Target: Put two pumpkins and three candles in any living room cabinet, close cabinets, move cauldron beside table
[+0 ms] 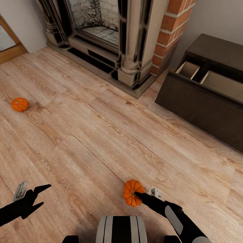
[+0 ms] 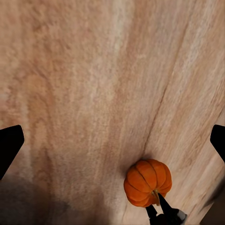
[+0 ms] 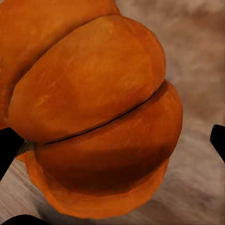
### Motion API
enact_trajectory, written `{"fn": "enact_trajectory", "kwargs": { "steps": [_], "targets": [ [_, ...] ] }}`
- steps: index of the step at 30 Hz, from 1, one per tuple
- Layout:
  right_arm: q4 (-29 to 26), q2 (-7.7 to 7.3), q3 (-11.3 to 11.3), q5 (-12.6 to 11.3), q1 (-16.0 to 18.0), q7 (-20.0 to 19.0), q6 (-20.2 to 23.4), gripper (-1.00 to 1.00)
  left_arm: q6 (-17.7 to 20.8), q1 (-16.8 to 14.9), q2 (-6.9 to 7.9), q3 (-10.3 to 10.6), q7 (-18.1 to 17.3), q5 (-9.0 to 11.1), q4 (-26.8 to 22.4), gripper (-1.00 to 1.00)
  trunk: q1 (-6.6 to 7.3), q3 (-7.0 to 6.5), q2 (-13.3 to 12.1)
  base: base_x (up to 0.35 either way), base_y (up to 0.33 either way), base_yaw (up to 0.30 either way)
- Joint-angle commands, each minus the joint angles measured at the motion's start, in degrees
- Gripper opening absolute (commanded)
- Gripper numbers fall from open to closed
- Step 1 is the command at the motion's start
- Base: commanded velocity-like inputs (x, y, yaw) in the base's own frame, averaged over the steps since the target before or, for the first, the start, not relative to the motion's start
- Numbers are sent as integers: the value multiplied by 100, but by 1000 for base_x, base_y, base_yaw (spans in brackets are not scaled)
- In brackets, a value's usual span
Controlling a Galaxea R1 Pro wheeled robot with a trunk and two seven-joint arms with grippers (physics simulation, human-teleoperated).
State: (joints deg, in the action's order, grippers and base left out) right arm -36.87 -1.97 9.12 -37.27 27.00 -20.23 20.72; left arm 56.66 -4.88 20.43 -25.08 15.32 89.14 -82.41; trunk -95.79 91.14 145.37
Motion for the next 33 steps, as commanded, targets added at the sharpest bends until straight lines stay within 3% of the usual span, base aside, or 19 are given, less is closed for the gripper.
{"fn": "enact_trajectory", "kwargs": {
  "steps": [1, 33],
  "targets": [
    [146, -5, 18, 75, -1, 258, 2, 100, 20, -4, -1, -5, 59, 59, -3, 100, 0, 3, 1, 0, 0, 0],
    [145, 4, 20, 106, -1, 257, -81, 100, 20, -4, -4, -5, 59, 59, -3, 100, 0, 3, 1, 3, 6, 0]
  ]
}}
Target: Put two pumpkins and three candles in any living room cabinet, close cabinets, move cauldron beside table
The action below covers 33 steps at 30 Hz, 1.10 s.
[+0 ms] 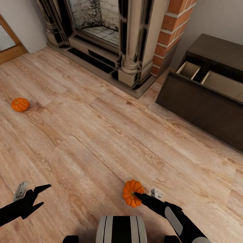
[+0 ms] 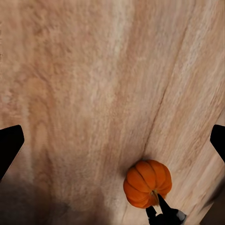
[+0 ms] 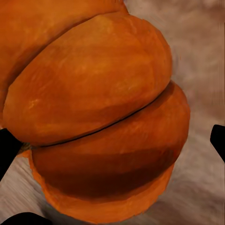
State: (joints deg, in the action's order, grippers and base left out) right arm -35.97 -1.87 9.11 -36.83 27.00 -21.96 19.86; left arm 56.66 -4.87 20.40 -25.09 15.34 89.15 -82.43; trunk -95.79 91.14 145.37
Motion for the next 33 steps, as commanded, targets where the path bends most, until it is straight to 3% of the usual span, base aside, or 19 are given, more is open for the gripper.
{"fn": "enact_trajectory", "kwargs": {
  "steps": [1, 14, 15, 33],
  "targets": [
    [55, -6, 20, 62, -2, 429, 3, 100, 20, -4, -1, -5, 57, 59, -1, 100, -1, 3, 1, 89, 176, 0],
    [55, -6, 20, 62, -2, 429, 0, 100, 20, -4, -1, -5, 57, 59, -1, 100, -1, 3, 1, 16, 30, 0],
    [55, -6, 20, 62, -2, 429, 0, -100, 20, -1, -1, -5, 57, 59, -1, 100, -1, 3, 1, 0, 0, 0],
    [55, -6, 20, 59, -2, 429, 0, -100, 20, -2, -1, -5, 57, 59, -1, 100, -1, 3, 1, 0, 0, 0]
  ]
}}
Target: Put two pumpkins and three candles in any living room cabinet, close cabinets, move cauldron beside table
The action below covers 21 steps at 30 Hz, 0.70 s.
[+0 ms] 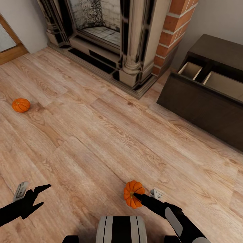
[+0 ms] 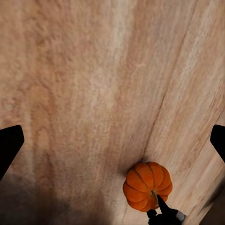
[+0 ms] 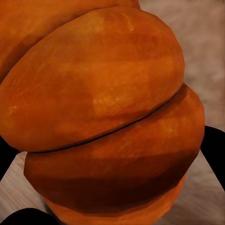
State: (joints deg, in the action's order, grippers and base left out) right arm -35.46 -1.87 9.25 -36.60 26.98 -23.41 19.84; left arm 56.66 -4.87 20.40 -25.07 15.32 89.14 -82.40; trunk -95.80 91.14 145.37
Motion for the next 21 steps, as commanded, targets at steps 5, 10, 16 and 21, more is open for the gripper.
{"fn": "enact_trajectory", "kwargs": {
  "steps": [5, 10, 16, 21],
  "targets": [
    [4, -10, 7, 34, 0, 574, 2, -100, 20, -3, -1, -6, 59, 60, -4, 100, 0, 3, 1, 0, 0, 0],
    [4, -15, 7, 34, 0, 574, 2, -100, 20, -3, -1, -6, 59, 60, -4, 100, 10, -85, -4, 0, 0, 0],
    [2, -21, 7, 31, 0, 574, 11, -100, 20, -5, -1, -6, 59, 60, -4, 100, 26, -218, -12, 0, 0, 0],
    [-44, -43, -6, -11, 0, 594, 87, -100, 20, -5, 7, -6, 59, 60, -4, 100, 39, -329, -19, 0, 0, 0]
  ]
}}
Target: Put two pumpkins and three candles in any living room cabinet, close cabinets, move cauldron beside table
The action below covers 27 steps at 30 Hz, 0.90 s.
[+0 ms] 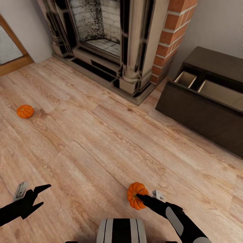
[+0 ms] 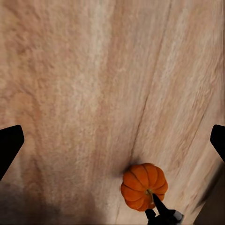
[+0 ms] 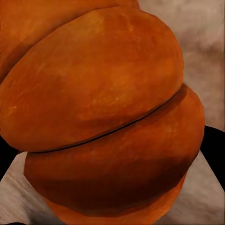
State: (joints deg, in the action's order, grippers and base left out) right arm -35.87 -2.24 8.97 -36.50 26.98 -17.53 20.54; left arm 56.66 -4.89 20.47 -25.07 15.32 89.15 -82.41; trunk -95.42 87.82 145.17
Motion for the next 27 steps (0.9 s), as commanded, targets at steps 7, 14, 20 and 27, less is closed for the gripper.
{"fn": "enact_trajectory", "kwargs": {
  "steps": [7, 14, 20, 27],
  "targets": [
    [-36, -22, -29, -76, 0, -769, 345, -100, 20, 2, 0, -6, 59, 58, 2, 100, 19, -152, -8, 0, 0, 0],
    [-474, -20, -58, -121, 0, -2263, 603, -100, 20, -1, 5, -6, 59, 58, 5, 100, 37, -308, -18, 0, 0, 0],
    [-1094, -86, -39, -550, 0, -2645, 865, -100, 20, 0, 9, -10, 59, 58, 5, 100, 52, -440, -26, 0, 0, 0],
    [-1119, -117, -35, -619, 0, -2683, 880, -100, 20, -1, 17, -15, 59, 58, 5, 100, 70, -596, -35, 0, 0, 0]
  ]
}}
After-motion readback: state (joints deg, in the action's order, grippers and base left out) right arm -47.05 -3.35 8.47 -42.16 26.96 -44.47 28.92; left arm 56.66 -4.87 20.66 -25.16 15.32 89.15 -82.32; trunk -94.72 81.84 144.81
